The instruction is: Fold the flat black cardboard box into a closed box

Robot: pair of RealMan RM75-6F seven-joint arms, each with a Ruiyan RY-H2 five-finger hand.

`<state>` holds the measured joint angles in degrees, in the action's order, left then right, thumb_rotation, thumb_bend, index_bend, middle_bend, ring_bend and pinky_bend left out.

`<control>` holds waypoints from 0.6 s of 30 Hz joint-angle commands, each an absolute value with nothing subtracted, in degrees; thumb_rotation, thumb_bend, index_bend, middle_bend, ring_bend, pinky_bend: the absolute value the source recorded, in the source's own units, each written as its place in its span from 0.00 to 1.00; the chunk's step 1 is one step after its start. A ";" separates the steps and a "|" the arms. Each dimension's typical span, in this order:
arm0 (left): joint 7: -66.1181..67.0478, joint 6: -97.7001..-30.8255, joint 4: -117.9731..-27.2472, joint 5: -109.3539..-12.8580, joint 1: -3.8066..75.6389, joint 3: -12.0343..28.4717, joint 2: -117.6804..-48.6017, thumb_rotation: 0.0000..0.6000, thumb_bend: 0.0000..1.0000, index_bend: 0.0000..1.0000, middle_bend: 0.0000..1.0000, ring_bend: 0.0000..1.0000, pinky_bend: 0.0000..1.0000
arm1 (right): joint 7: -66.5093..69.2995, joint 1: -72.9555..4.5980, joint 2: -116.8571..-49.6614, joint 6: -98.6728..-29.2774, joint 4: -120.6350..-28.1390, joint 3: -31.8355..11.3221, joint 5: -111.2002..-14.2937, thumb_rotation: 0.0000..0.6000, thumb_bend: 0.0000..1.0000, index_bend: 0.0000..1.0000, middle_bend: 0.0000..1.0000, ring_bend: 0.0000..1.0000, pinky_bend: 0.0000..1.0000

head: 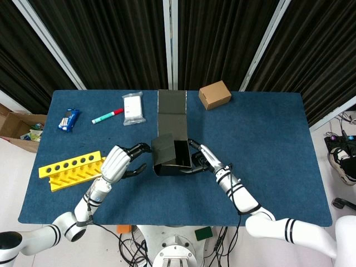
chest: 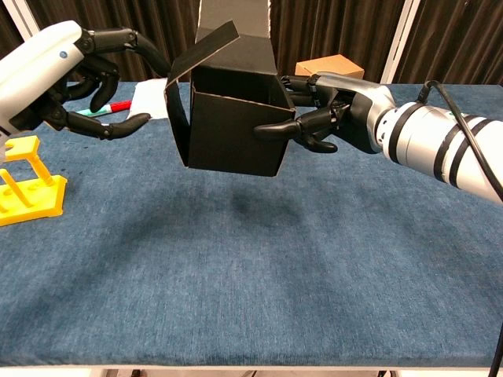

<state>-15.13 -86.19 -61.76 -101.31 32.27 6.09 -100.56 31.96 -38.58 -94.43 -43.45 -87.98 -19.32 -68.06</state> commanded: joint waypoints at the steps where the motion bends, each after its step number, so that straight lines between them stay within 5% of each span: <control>1: -16.12 -86.30 -60.77 -101.42 32.89 5.67 -101.14 1.00 0.26 0.30 0.31 0.77 0.99 | 32.19 -38.78 -94.65 -43.58 -87.72 -19.13 -68.32 1.00 0.21 0.39 0.49 0.79 1.00; 18: -19.35 -89.09 -50.06 -103.59 35.72 3.11 -104.48 1.00 0.24 0.29 0.28 0.75 1.00 | 31.89 -41.03 -96.22 -42.21 -82.72 -17.84 -68.81 1.00 0.21 0.38 0.48 0.79 1.00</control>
